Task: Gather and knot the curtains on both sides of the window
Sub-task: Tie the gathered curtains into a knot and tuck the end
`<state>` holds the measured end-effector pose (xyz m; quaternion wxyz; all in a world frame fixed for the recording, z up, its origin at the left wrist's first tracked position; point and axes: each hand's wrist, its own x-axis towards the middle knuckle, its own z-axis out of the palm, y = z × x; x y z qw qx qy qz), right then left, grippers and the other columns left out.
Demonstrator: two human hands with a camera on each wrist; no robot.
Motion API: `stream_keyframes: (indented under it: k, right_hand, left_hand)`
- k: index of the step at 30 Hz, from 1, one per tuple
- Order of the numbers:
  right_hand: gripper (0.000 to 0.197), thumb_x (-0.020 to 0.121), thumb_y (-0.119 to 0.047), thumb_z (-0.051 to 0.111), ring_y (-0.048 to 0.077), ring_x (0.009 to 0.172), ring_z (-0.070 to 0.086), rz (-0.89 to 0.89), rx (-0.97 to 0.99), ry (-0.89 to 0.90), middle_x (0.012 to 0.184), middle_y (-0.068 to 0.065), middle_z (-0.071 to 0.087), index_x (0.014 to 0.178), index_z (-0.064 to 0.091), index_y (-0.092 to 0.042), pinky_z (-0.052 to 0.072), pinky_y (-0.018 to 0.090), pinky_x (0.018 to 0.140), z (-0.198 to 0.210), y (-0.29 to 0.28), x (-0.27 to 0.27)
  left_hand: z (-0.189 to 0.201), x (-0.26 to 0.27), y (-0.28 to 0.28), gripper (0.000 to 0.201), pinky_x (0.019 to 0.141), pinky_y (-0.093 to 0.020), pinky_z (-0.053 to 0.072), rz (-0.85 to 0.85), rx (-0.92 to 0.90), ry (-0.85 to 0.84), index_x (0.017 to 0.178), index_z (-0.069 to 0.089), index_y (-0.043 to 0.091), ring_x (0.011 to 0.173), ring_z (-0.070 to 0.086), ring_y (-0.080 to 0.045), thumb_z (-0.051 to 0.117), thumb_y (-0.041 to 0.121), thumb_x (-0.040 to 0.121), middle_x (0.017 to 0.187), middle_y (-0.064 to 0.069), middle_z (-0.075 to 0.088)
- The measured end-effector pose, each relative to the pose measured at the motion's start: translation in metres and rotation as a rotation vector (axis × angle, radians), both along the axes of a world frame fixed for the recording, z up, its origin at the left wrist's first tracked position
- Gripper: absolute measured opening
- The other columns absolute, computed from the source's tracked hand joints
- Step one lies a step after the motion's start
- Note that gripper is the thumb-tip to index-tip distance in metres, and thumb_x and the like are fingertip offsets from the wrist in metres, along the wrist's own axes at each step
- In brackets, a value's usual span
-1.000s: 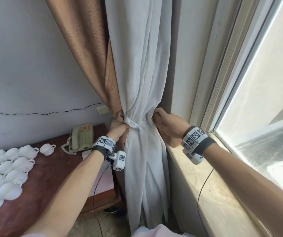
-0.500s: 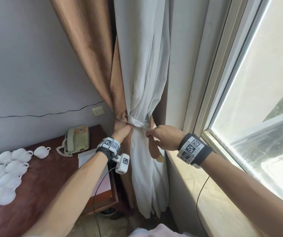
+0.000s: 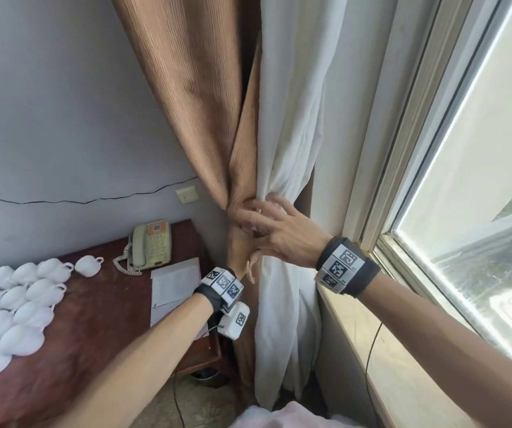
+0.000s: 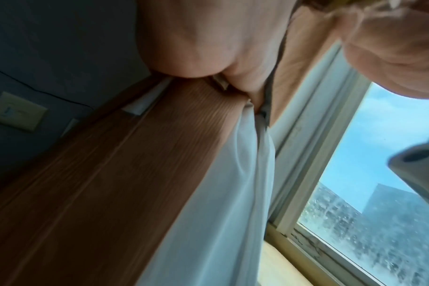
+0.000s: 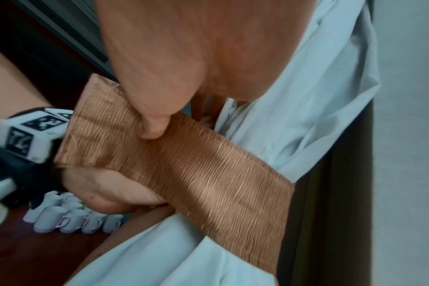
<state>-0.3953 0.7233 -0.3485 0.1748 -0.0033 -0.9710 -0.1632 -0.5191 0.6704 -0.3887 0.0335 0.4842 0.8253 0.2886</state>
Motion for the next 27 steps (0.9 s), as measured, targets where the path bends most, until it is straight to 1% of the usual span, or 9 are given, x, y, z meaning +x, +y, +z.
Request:
stream_keyframes:
  k: [1,3,4,6,9,13,20,24,27]
  right_hand:
    - [0.018,0.096,-0.049,0.068,0.034,0.148,0.039,-0.011,-0.008,-0.001,0.162,-0.001,0.043,0.094,0.08,-0.036,0.026,0.061,0.119,0.001,0.0,-0.003]
    - [0.015,0.094,-0.046,0.072,0.036,0.148,0.04,-0.025,-0.04,0.014,0.162,-0.002,0.043,0.092,0.079,-0.034,0.029,0.069,0.112,0.001,0.0,-0.005]
    - [0.014,0.094,-0.045,0.072,0.037,0.149,0.039,-0.031,-0.05,0.016,0.163,-0.002,0.043,0.092,0.079,-0.033,0.029,0.07,0.111,0.001,0.002,-0.005]
    - [0.013,0.094,-0.041,0.071,0.037,0.152,0.037,-0.025,-0.07,0.007,0.166,-0.002,0.041,0.091,0.079,-0.031,0.027,0.071,0.111,0.001,0.006,-0.003]
    - [0.016,0.093,-0.041,0.067,0.035,0.155,0.034,-0.019,-0.108,-0.008,0.17,-0.004,0.034,0.09,0.078,-0.03,0.025,0.073,0.111,0.002,0.012,-0.001]
    - [0.016,0.094,-0.041,0.066,0.032,0.155,0.032,-0.006,-0.106,-0.009,0.172,-0.006,0.03,0.089,0.077,-0.03,0.026,0.071,0.11,0.001,0.014,0.003]
    - [0.021,0.097,-0.049,0.066,0.03,0.157,0.028,-0.016,-0.132,-0.057,0.173,-0.006,0.028,0.093,0.078,-0.033,0.027,0.071,0.11,0.004,0.017,0.006]
    - [0.023,0.098,-0.052,0.063,0.029,0.157,0.027,-0.014,-0.108,-0.085,0.177,-0.005,0.01,0.093,0.078,-0.036,0.027,0.067,0.111,0.01,0.014,0.007]
    - [0.036,0.099,-0.053,0.045,0.034,0.153,0.034,0.007,-0.042,-0.1,0.177,-0.009,0.011,0.094,0.078,-0.039,0.032,0.067,0.107,0.014,0.008,0.004]
  left_hand:
    - [-0.011,0.003,-0.001,0.053,0.08,-0.053,0.054,0.005,0.032,-0.095,0.136,0.035,0.026,0.116,0.044,-0.027,0.042,-0.007,0.096,0.146,-0.024,0.041]
    - [-0.041,-0.016,-0.02,0.063,0.09,-0.052,0.058,-0.062,0.027,-0.161,0.142,0.042,0.039,0.107,0.056,-0.024,0.071,0.037,0.086,0.145,-0.026,0.047]
    - [-0.048,-0.021,-0.018,0.078,0.094,-0.047,0.057,-0.123,-0.016,-0.154,0.146,0.045,0.027,0.104,0.061,-0.021,0.074,0.048,0.077,0.134,-0.021,0.058]
    - [-0.063,-0.05,-0.026,0.088,0.084,-0.028,0.056,-0.178,-0.006,-0.086,0.143,0.04,0.0,0.095,0.064,-0.017,0.064,0.054,0.078,0.108,0.001,0.06]
    - [-0.043,-0.045,-0.038,0.078,0.079,-0.017,0.053,-0.358,-0.054,-0.047,0.139,0.049,0.014,0.099,0.065,-0.012,0.059,0.066,0.081,0.118,0.002,0.06]
    - [-0.025,-0.068,-0.069,0.066,0.092,-0.033,0.05,-0.549,-0.149,0.197,0.146,0.039,0.01,0.116,0.06,-0.03,0.049,0.055,0.098,0.14,-0.014,0.052]
    - [0.026,-0.087,-0.084,0.068,0.072,-0.037,0.056,-0.65,-0.126,0.68,0.141,0.048,-0.002,0.075,0.07,-0.028,0.067,0.037,0.089,0.099,-0.006,0.071]
    - [0.034,-0.098,-0.082,0.054,0.081,-0.045,0.06,-0.708,-0.104,0.575,0.147,0.046,0.006,0.095,0.071,-0.03,0.059,0.027,0.098,0.129,-0.006,0.066]
    - [0.027,-0.11,-0.072,0.036,0.081,-0.045,0.062,-0.688,0.015,0.51,0.136,0.06,0.009,0.099,0.071,-0.029,0.062,0.011,0.1,0.129,-0.007,0.067]
